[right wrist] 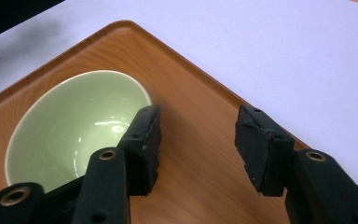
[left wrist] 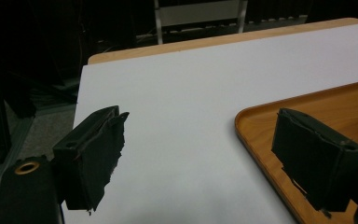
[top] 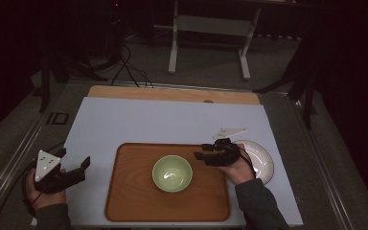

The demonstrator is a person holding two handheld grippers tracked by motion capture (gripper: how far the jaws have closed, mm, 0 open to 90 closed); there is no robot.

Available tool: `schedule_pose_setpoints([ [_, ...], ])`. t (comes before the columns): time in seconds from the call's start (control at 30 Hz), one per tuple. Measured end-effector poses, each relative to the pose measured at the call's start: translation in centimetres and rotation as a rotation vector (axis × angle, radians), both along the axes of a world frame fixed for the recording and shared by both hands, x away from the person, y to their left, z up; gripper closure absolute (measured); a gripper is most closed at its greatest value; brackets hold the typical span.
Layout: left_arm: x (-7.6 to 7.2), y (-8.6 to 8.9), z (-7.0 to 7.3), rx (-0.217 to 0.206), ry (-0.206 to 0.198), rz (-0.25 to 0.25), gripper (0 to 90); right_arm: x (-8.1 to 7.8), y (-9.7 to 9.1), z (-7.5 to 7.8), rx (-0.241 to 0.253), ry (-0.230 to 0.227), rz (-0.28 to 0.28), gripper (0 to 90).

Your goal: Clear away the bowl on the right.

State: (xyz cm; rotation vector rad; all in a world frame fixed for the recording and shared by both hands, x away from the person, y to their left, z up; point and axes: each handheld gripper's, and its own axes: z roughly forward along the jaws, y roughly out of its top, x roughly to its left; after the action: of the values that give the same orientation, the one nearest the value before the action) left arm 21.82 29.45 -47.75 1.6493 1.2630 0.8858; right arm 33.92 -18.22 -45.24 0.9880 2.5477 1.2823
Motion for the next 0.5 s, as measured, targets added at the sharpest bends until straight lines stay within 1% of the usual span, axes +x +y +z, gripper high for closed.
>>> schedule_pose_setpoints([
  [0.13, 0.0, 0.0, 0.0, 0.001, 0.001, 0.001, 16.5, -0.1, -1.0, -0.1, 0.010, -0.001, -0.026, 48.9],
  [0.27, 0.0, 0.0, 0.0, 0.000, 0.000, 0.001, 16.5, -0.2, -2.0, 0.0, 0.019, -0.011, -0.052, 46.8],
  [0.3, 0.0, 0.0, 0.0, -0.001, -0.001, 0.002, 16.6, -0.3, -2.3, 0.0, 0.019, -0.017, -0.066, 46.3],
  [0.33, 0.0, 0.0, 0.0, -0.001, -0.001, 0.002, 16.6, -0.3, -2.3, 0.0, 0.019, -0.017, -0.066, 46.3],
  [0.37, 0.0, 0.1, 0.0, -0.001, 0.002, 0.003, 16.6, -0.3, -2.7, 0.0, 0.020, -0.021, -0.075, 46.0],
  [0.4, 0.0, 0.1, 0.0, -0.002, 0.002, 0.003, 16.6, -0.4, -3.3, 0.0, 0.029, -0.028, -0.098, 45.2],
  [0.5, 0.0, 0.0, 0.0, -0.001, 0.001, 0.002, 16.6, -0.5, -4.4, -0.2, 0.039, -0.038, -0.127, 44.5],
])
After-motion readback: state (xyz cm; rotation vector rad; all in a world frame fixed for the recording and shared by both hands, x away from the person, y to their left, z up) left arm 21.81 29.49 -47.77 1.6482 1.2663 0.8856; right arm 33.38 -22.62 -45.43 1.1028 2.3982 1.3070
